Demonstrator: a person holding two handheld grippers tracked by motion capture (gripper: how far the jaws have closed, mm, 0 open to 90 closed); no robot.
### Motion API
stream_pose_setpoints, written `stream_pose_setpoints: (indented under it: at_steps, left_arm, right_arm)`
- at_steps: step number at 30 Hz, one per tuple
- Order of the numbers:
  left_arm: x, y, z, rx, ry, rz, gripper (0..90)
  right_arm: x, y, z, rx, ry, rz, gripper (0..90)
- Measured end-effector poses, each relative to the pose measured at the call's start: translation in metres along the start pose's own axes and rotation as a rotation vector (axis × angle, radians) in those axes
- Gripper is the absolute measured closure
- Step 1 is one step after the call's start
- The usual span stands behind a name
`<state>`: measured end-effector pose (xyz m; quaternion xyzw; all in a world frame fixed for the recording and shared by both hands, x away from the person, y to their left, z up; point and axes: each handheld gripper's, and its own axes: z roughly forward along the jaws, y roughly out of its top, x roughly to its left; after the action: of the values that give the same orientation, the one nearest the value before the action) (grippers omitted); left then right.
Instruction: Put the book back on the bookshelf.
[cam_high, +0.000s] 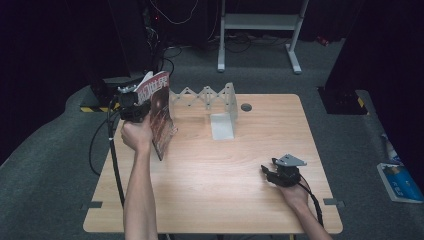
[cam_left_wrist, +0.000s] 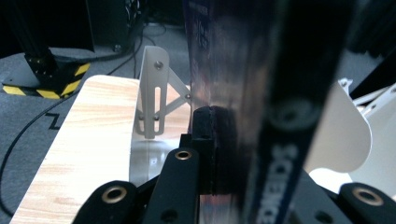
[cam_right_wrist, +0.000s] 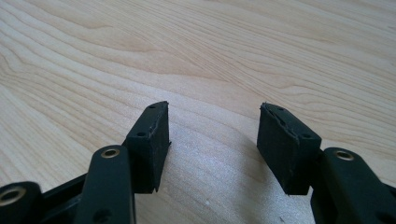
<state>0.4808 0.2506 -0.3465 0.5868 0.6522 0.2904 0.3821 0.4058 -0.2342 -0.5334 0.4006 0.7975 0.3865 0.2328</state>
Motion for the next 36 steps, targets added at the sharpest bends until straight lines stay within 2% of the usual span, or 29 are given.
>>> stream_pose_setpoints:
  at_steps: [5,8,19,24,28,30,32,33,36]
  left_arm:
    - [-0.005,0.005,0.002,0.068,0.005,0.047,82.0]
    - [-0.007,0.008,0.003,0.099,-0.001,0.058,81.4]
    - [-0.006,0.017,0.003,0.203,-0.005,0.072,81.4]
    - [-0.002,0.021,0.001,0.253,-0.025,0.058,81.0]
    - [0.000,0.024,0.000,0.295,-0.030,0.067,81.1]
    - [-0.001,0.025,0.000,0.314,-0.037,0.052,81.2]
    - [-0.001,0.025,-0.001,0.315,-0.027,0.060,82.1]
    - [0.000,0.025,-0.002,0.296,-0.018,0.078,82.7]
    - [0.001,0.021,-0.003,0.264,-0.022,0.072,83.4]
  right_arm:
    - [0.000,0.000,0.000,-0.001,0.000,-0.003,44.0]
    - [0.000,0.000,0.000,-0.001,0.001,-0.003,44.0]
    - [0.001,0.000,0.000,0.000,0.001,-0.002,44.0]
    - [0.001,0.000,0.000,-0.001,-0.001,-0.006,44.0]
    - [0.001,0.000,0.000,-0.001,-0.003,-0.008,44.0]
    - [0.001,0.000,0.000,-0.002,-0.004,-0.008,44.0]
    - [0.001,0.000,0.000,-0.002,-0.004,-0.009,43.9]
    - [0.001,0.000,0.000,-0.002,-0.004,-0.009,43.9]
    - [0.002,0.000,-0.001,-0.001,-0.015,-0.015,44.4]
